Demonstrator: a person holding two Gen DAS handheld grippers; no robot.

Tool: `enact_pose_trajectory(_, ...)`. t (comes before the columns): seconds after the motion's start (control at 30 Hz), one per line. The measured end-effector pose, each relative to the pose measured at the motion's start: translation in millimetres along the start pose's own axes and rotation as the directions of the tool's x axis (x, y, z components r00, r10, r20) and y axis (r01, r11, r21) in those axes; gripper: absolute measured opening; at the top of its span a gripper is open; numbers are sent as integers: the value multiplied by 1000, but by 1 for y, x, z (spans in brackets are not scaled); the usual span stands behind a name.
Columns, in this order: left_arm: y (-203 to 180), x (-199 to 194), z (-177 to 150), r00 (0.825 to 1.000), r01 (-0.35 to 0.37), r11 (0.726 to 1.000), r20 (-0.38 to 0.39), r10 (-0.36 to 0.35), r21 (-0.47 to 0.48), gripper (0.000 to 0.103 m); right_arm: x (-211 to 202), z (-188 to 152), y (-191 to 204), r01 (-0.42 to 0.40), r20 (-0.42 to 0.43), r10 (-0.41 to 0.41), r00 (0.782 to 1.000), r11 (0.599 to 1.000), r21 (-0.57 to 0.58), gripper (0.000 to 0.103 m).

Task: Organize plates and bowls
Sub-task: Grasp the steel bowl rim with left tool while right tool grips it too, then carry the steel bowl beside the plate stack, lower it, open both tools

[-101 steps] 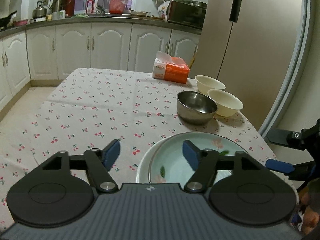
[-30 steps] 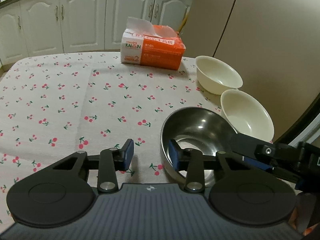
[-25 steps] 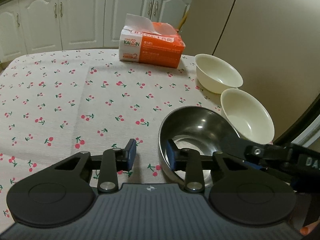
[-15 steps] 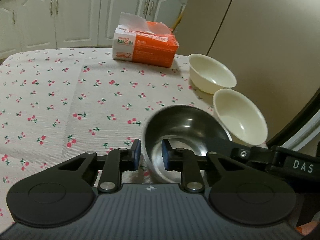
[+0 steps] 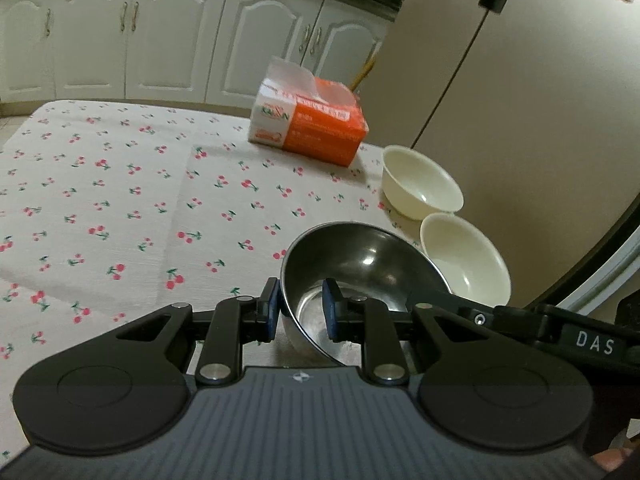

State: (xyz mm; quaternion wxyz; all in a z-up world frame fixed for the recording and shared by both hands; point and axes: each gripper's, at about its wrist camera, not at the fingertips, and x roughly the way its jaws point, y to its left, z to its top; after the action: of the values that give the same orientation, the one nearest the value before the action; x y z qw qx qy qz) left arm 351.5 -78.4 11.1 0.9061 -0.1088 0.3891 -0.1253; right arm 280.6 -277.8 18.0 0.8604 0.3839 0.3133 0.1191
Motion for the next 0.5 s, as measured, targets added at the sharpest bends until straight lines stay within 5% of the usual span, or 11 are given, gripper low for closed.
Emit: enact_pose_trajectory(0.5, 42, -85, -13, 991, -25, 995, 129, 37, -93, 24, -2, -24, 79, -121, -58, 116, 992, 989, -81, 51)
